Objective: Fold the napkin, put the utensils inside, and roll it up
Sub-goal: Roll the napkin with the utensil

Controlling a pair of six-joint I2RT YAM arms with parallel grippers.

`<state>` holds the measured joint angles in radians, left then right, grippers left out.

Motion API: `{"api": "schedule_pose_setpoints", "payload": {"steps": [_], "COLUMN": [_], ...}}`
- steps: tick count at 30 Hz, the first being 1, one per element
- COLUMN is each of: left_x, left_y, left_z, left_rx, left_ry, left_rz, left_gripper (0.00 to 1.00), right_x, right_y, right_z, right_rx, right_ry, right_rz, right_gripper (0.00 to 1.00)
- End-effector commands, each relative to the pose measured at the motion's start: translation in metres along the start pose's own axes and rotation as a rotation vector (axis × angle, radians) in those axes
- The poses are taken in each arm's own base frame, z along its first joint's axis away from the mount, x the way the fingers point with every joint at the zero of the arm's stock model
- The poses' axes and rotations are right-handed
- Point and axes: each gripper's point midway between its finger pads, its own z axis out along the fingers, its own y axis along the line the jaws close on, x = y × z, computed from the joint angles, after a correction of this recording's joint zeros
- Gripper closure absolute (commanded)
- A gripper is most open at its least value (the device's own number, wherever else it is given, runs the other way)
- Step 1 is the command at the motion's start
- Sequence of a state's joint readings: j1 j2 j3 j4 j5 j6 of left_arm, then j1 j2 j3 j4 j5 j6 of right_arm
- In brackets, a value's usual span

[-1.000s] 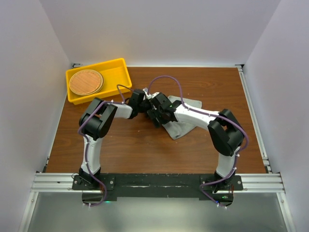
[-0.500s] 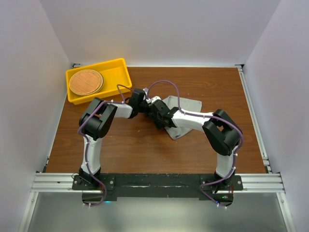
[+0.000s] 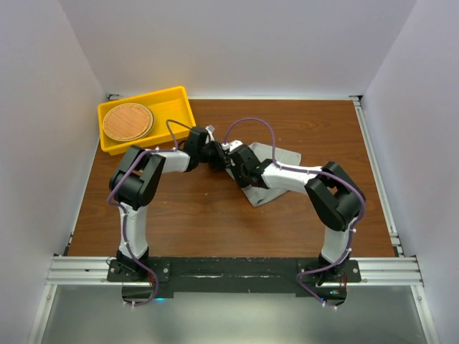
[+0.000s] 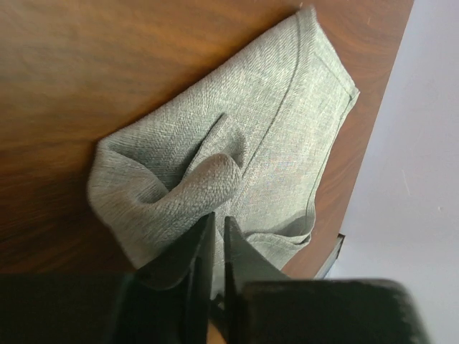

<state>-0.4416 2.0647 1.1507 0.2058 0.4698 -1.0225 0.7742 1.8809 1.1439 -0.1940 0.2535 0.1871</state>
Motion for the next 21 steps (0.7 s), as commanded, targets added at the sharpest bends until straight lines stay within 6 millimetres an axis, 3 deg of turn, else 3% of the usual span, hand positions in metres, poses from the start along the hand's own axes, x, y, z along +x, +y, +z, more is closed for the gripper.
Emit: {"api": "schedule_pose_setpoints", "payload": {"steps": [1,4,6,8,10,14,21], "left_x": [-0.038,-0.052,-0.051,-0.049,-0.039,-0.012,0.015], "left_y": [0.002,-0.015,-0.017,-0.015,-0.009,-0.003,-0.009], "left_z": [-0.038,-0.056,-0.068,-0.073,-0.078,-0.072,-0.032], "left_rx": [-0.035,-0.025,-0.056,-0.078,-0.103,-0.087,-0.088], "left_ry": [-0.071,-0.101,-0.112,-0.115,-0.092,-0.023,0.048], "left_rz": [0.078,0.119,0.111,0.097,0.048,-0.045,-0.093], "left_gripper": [0.73,0.57,0.53,0.31,0.23,0.18,0.18], "right_x": [0.063,0.058,0.061,0.054,0.055,0.059,0.072], "right_y": [-0.002,0.006,0.007,0.008,0.01,0.012,0.0], "right_z": [0.015,0.008,0.004,0.002,0.0,0.001,0.007], "right_rx": [-0.194,-0.322,-0.416,-0.467,-0.545,-0.654,-0.71], "right_ry": [0.198,0.182,0.19,0.159,0.165,0.175,0.206], "right_rz": [0.116,0.179,0.255,0.316,0.381,0.489,0.565], "right_gripper": [1.0,1.0,1.0,1.0,1.0,1.0,1.0]}}
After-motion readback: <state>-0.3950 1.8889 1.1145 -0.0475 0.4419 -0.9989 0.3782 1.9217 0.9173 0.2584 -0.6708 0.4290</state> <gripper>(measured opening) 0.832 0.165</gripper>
